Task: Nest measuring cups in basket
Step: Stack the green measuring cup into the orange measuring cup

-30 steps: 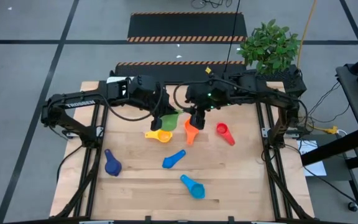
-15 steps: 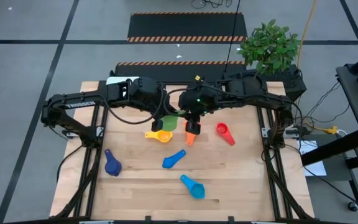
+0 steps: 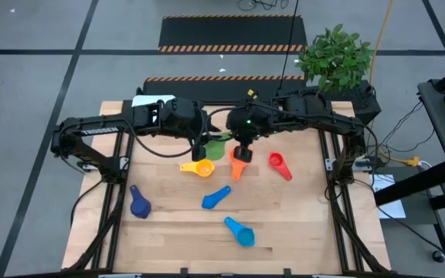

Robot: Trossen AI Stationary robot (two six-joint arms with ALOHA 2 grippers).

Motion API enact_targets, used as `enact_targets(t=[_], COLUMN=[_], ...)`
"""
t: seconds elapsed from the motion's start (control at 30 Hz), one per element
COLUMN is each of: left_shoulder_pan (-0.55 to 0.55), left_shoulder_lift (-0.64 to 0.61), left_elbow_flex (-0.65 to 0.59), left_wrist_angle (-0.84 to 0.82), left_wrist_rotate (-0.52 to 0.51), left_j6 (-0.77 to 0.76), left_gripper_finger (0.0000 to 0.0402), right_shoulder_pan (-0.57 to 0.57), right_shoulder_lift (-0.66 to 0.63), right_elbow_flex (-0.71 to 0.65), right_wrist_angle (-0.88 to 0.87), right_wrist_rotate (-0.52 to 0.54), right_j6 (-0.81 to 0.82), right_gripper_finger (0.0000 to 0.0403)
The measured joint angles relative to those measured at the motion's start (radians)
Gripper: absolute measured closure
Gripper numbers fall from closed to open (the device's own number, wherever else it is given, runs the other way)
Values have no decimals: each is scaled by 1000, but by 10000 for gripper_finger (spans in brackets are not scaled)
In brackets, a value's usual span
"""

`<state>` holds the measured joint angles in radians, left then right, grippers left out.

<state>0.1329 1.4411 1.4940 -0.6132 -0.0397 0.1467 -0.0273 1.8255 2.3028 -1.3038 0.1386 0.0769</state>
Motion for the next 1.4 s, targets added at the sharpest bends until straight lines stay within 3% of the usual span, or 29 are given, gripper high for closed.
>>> enact_targets(t=[0.23,0.4,0.73,1.03,1.23,1.4], left_shoulder_pan=[22,31,-57,-128,-140,-136], left_shoulder_lift=[29,77,239,409,495,540], left_elbow_flex=[1,-56,-77,-76,-66,-64], left_wrist_angle=[-52,-126,-120,83,48,32], left_wrist_rotate=[-127,-107,34,35,47,39], left_j6=[-170,-338,-448,-428,-440,-467], left_gripper_finger=[167,135,202,267,295,308], right_shoulder_pan=[-19,-52,-127,-177,-177,-176], right_shoulder_lift=[-35,-68,-236,-472,-617,-690], right_elbow_flex=[0,-5,-132,-449,-601,-652], right_wrist_angle=[-202,-269,-255,-120,-46,-12], right_wrist_rotate=[66,101,150,146,106,91], right_j6=[-14,-45,-82,-89,-47,-36], right_gripper_finger=[402,402,402,403,403,403])
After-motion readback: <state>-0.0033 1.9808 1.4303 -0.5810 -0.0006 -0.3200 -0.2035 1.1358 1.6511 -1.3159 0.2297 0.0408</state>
